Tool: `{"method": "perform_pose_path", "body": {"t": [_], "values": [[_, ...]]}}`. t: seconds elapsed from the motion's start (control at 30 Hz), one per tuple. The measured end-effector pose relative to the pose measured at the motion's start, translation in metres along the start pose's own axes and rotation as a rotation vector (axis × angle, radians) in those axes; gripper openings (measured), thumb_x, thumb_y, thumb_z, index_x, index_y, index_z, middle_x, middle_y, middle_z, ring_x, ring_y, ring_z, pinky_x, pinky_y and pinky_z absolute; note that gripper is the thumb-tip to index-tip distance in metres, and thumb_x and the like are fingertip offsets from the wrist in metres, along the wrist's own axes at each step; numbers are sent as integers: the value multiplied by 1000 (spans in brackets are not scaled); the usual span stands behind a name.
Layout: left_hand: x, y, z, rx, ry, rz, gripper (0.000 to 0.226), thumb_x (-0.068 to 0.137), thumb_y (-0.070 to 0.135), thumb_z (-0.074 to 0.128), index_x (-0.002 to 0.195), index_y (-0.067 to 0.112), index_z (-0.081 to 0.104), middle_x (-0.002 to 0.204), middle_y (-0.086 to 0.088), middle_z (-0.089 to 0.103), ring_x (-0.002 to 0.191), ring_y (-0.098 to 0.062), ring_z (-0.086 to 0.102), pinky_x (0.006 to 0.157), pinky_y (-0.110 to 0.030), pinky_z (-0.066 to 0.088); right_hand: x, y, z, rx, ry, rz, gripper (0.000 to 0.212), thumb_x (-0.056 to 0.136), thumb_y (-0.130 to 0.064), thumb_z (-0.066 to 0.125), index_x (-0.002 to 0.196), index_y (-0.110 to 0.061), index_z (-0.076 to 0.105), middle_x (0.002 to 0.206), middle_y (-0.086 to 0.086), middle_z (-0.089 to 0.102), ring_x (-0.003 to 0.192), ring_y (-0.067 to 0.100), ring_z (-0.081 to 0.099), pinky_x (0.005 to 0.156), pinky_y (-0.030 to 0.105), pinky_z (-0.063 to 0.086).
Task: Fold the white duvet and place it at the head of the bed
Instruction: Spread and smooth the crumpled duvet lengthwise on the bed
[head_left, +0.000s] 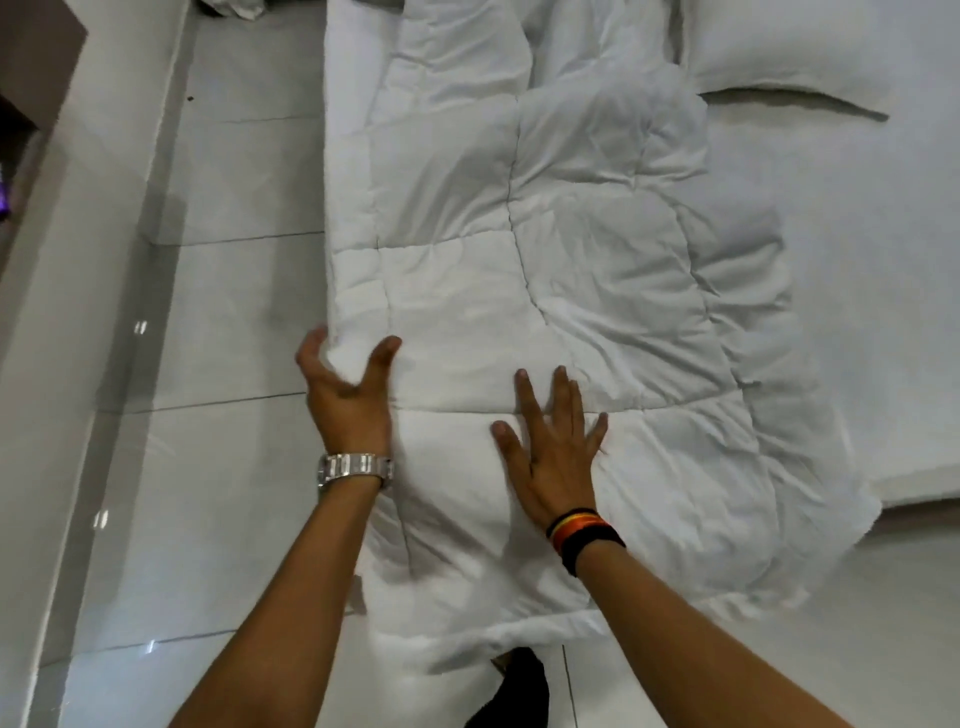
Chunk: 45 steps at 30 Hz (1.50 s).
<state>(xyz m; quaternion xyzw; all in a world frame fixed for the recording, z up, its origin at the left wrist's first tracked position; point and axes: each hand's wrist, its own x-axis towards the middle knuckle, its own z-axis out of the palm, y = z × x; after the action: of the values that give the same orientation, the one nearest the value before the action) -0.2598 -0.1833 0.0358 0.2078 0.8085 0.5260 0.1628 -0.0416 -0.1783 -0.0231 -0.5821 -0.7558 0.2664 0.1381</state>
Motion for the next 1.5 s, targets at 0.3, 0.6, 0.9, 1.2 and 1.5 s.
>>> {"method": "perform_pose_path", "body": {"t": [0.3,0.6,0.9,1.2,1.5], "values": [[42,-52,-50,417,-591,-296,129,67,100,38,158,34,-26,161,-17,39,138,-41,50,115,-48,39,-11,-20,45,-210,-297,269,73,99,-74,17,162,-47,-9,173,3,-21,158,25,-20,118,71,-8],[146,-16,-54,262,-432,-158,92,93,79,33,164,32,-3,163,-10,38,141,-34,47,111,-47,39,81,-102,31,-9,1,266,74,101,-73,23,164,-44,-1,174,4,-13,160,23,-13,121,63,-16],[347,13,108,138,-587,-272,99,90,81,38,164,31,-3,161,-14,40,140,-38,47,113,-47,38,276,-178,124,-70,47,446,80,98,-78,22,161,-46,-15,172,5,-23,158,27,-19,119,66,-16],[400,60,194,-274,-316,-391,60,100,53,56,134,3,55,118,-5,67,99,-20,65,79,-20,46,309,-184,141,-63,123,597,82,97,-80,21,161,-45,-16,172,4,-20,158,20,-19,118,63,-21],[468,65,117,243,-614,-339,95,92,82,20,165,23,0,155,-21,46,132,-42,53,101,-45,41,331,-230,118,135,126,712,80,96,-78,19,160,-47,-16,173,2,-19,159,20,-17,120,66,-13]]}}
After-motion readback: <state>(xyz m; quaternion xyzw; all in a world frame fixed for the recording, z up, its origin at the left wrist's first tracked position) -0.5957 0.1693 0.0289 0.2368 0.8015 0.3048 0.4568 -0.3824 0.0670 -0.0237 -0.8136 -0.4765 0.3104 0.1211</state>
